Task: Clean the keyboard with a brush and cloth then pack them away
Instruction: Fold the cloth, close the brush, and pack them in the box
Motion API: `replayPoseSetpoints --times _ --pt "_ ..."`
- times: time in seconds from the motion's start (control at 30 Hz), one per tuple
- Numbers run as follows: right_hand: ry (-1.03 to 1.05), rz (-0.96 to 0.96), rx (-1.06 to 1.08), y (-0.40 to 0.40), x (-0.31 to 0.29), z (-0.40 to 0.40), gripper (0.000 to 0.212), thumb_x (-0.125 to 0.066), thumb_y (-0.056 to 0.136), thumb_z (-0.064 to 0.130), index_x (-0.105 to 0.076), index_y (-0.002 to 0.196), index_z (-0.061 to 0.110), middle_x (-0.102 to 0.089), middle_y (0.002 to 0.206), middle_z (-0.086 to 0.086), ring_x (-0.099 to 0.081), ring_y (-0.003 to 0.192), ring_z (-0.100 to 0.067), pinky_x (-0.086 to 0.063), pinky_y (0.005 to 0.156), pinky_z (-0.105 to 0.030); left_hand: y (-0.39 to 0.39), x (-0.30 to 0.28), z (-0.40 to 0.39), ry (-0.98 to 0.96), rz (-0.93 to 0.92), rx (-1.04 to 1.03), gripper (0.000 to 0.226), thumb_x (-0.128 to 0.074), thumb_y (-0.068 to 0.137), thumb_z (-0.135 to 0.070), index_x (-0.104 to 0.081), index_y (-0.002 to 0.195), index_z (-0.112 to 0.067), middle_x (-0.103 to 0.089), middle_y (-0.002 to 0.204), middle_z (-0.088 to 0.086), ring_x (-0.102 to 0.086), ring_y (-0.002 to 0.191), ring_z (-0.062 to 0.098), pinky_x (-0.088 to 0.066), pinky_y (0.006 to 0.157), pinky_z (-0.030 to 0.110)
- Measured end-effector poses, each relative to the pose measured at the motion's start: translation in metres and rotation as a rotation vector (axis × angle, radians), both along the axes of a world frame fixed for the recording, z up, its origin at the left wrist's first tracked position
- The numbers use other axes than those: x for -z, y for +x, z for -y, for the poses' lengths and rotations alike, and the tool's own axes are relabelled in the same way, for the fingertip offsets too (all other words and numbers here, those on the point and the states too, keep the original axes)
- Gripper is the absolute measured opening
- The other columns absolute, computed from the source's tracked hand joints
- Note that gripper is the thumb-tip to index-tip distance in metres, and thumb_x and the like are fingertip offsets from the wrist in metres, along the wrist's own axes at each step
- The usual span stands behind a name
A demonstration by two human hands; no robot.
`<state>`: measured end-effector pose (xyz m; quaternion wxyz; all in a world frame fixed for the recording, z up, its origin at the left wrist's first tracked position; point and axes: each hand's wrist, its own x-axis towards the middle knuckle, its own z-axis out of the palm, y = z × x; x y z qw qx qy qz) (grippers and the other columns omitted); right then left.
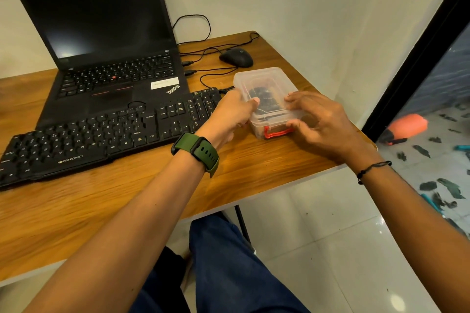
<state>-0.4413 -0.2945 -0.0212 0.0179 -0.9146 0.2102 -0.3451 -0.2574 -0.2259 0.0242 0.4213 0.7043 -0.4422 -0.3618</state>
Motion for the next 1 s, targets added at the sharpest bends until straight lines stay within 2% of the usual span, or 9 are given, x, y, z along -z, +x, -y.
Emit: replayPoseSetpoints --times 0.1,0.27,0.43,0.57,0.63,0.7,0.8,0.87,1.0 --pt "0.035 0.022 0.021 0.0 0.005 0.0 0.041 -0.055 0.086 0.03 -0.058 0.113 -0.002 -0.063 0.113 -0.017 -0.059 0.107 -0.028 -0.05 0.091 -0.034 -0.002 0.004 -0.002 -0.012 -0.015 0.009 0.034 -0.047 0.095 -0.022 -0.046 0.128 -0.011 -0.057 0.095 0.002 -0.048 0.061 0.005 -0.038 0.044 0.013" --pt "0.014 -0.016 0.022 0.004 0.003 -0.004 0.041 -0.054 0.085 0.03 -0.058 0.11 -0.002 -0.063 0.111 -0.017 -0.06 0.104 -0.027 -0.049 0.088 -0.029 -0.002 0.01 -0.003 0.0 -0.066 -0.018 0.033 -0.047 0.095 -0.019 -0.047 0.126 -0.007 -0.058 0.077 0.005 -0.046 0.054 0.009 -0.038 0.047 0.021" --pt "0.021 -0.004 0.026 0.003 0.003 -0.004 0.043 -0.053 0.085 0.031 -0.058 0.112 -0.002 -0.063 0.111 -0.018 -0.061 0.104 -0.029 -0.05 0.086 -0.031 -0.004 0.01 -0.003 -0.015 -0.09 -0.062 0.025 -0.047 0.095 -0.016 -0.051 0.118 -0.006 -0.057 0.074 0.005 -0.044 0.051 0.01 -0.036 0.044 0.021" --pt "0.036 0.03 0.047 0.005 0.009 -0.006 0.043 -0.055 0.084 0.03 -0.058 0.113 -0.002 -0.063 0.114 -0.018 -0.06 0.106 -0.029 -0.05 0.088 -0.032 -0.005 0.014 -0.004 -0.044 -0.123 -0.094 0.021 -0.047 0.095 -0.014 -0.053 0.111 -0.004 -0.061 0.085 0.012 -0.044 0.05 0.01 -0.035 0.043 0.022" --pt "0.052 0.039 0.042 0.006 0.01 -0.006 0.042 -0.056 0.084 0.031 -0.059 0.111 -0.001 -0.062 0.114 -0.018 -0.06 0.107 -0.028 -0.048 0.089 -0.03 -0.007 0.013 -0.006 -0.074 -0.197 -0.097 0.017 -0.046 0.095 -0.012 -0.052 0.11 -0.012 -0.062 0.088 0.009 -0.044 0.049 0.008 -0.035 0.041 0.02" --pt "0.122 0.084 0.039 0.007 0.004 -0.009 0.042 -0.055 0.084 0.035 -0.062 0.104 0.0 -0.065 0.109 -0.016 -0.061 0.103 -0.026 -0.05 0.085 -0.029 -0.006 0.009 -0.008 -0.066 -0.274 -0.099 0.015 -0.046 0.095 -0.011 -0.047 0.107 -0.018 -0.061 0.083 0.005 -0.045 0.047 0.007 -0.035 0.04 0.019" --pt "0.311 0.195 0.112 0.019 -0.018 -0.01 0.04 -0.053 0.086 0.04 -0.065 0.089 0.002 -0.067 0.093 -0.009 -0.059 0.087 -0.018 -0.048 0.07 -0.026 -0.002 0.005 -0.004 0.032 -0.294 -0.124 0.012 -0.044 0.097 -0.018 -0.05 0.099 -0.009 -0.056 0.073 0.006 -0.045 0.048 0.01 -0.036 0.04 0.02" --pt "0.351 0.216 0.262 0.033 -0.031 -0.001 0.03 -0.054 0.09 0.031 -0.065 0.095 0.004 -0.065 0.094 -0.006 -0.053 0.084 -0.014 -0.044 0.071 -0.027 0.003 0.002 0.003 0.085 -0.233 -0.154 0.021 -0.041 0.098 -0.026 -0.05 0.096 -0.008 -0.054 0.072 0.006 -0.045 0.048 0.011 -0.037 0.041 0.021" --pt "0.647 0.078 0.527 0.062 -0.046 0.036 0.032 -0.041 0.097 0.031 -0.06 0.099 0.005 -0.061 0.099 -0.012 -0.054 0.088 -0.023 -0.037 0.07 -0.029 0.013 -0.008 0.023 0.137 -0.136 -0.22 0.029 -0.041 0.098 -0.025 -0.045 0.119 -0.005 -0.053 0.079 0.007 -0.047 0.05 0.013 -0.04 0.042 0.022"
